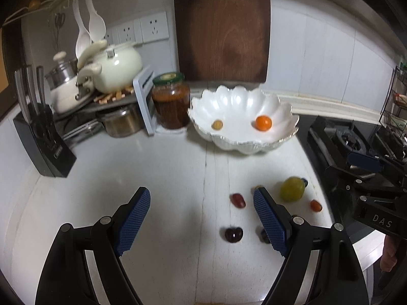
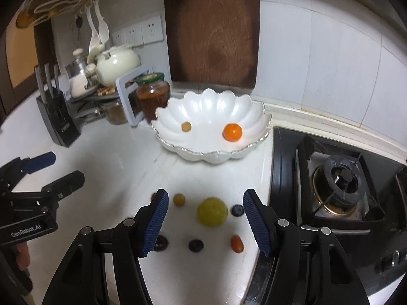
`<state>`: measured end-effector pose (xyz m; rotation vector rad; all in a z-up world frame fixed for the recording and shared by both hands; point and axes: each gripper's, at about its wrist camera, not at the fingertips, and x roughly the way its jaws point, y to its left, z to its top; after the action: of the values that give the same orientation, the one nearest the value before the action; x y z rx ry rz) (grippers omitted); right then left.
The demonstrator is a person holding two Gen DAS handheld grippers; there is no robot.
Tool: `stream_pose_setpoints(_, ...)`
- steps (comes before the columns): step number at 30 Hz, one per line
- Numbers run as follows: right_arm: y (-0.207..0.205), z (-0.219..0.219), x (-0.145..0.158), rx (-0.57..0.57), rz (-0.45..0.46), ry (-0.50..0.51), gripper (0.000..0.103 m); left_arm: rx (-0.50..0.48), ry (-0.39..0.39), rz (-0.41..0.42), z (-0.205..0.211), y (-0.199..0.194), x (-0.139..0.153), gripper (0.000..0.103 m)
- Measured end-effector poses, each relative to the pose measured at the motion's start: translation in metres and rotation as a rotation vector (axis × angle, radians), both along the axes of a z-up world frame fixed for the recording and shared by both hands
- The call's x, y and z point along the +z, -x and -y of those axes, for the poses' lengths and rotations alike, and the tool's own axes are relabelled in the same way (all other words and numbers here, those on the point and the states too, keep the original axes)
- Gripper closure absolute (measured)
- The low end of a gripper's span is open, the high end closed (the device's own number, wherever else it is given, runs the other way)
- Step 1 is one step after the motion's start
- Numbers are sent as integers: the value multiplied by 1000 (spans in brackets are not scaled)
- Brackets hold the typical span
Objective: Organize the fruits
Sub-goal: 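Withdraw both open tools from the bowl back toward the remaining fruits, then close the left tool on a dark cherry while the right tool grasps a blueberry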
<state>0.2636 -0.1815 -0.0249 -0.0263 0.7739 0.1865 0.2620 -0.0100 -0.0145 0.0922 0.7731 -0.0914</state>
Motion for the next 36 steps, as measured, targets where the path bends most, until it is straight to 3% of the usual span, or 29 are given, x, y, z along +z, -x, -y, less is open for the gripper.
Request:
stream_pose_setpoints(10, 6, -3, -25, 21, -27, 39, 41, -39, -43, -27, 6, 3, -26, 20)
stream_pose_setpoints(18, 8, -4, -50, 34, -90, 34, 41, -50, -14, -87, 7, 2, -51, 23)
stream_pose_setpoints(27, 9, -7, -70, 34, -121, 44, 42, -89, -37, -83, 15, 4, -69, 28)
stream_pose_setpoints(36, 9, -11, -88, 45, -157, 39, 51, -122, -5, -140, 20, -4, -91, 35)
